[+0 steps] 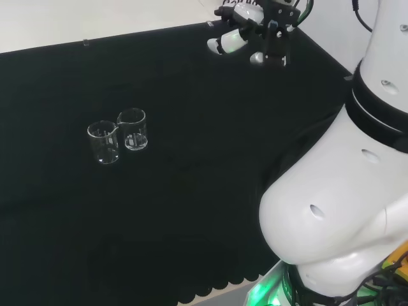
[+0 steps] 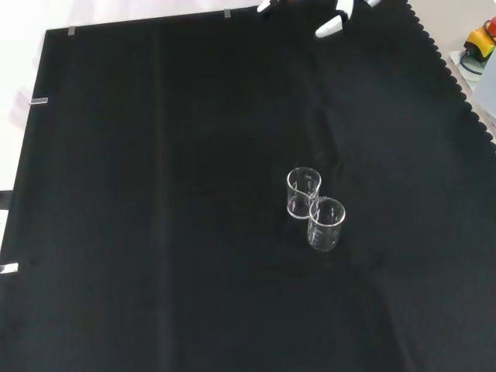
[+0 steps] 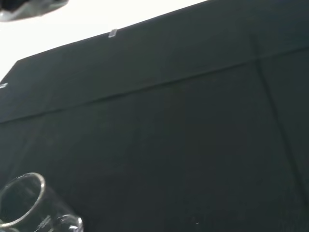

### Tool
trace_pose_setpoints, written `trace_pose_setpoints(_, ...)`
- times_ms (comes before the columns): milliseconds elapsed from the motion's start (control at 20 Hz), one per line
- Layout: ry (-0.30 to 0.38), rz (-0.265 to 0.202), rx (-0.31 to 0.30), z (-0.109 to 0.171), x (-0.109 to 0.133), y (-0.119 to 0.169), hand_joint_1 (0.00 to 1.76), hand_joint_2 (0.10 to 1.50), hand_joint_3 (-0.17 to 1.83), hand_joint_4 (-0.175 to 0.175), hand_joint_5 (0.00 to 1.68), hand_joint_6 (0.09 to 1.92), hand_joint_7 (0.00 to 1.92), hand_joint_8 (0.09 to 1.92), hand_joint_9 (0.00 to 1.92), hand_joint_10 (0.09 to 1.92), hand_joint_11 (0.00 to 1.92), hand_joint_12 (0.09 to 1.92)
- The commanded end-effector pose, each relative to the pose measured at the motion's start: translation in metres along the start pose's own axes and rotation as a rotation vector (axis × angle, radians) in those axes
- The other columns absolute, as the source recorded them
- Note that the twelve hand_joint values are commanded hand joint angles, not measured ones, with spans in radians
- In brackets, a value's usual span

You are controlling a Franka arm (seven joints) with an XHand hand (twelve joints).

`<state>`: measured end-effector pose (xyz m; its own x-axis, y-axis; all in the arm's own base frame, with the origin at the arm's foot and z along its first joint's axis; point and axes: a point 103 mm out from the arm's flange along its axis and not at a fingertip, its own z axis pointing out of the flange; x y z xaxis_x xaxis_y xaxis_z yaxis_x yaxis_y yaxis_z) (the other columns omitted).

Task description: Pick up the beaker on the right.

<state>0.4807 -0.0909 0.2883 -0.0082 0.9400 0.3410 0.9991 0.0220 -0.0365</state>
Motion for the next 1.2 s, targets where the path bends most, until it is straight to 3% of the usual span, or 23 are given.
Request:
trace_pose_setpoints(50, 0.22, -0.122, 0.03, 0.057, -0.017, 0.034, 0.69, 0.46, 0.94, -0.055, 0.26, 0.09, 0.17, 0.61, 0.27, 0.65, 0.0, 1.2)
trace_pose_setpoints(700, 0.284, -0.171, 0.071, 0.099, -0.023, 0.044, 0.7, 0.43, 0.96, -0.057, 0.24, 0.09, 0.16, 0.62, 0.27, 0.66, 0.0, 1.2)
trace_pose_setpoints(1200, 0.367, -0.277, 0.126, 0.125, -0.025, 0.052, 0.71, 0.41, 0.97, -0.058, 0.24, 0.09, 0.18, 0.62, 0.29, 0.66, 0.0, 1.23)
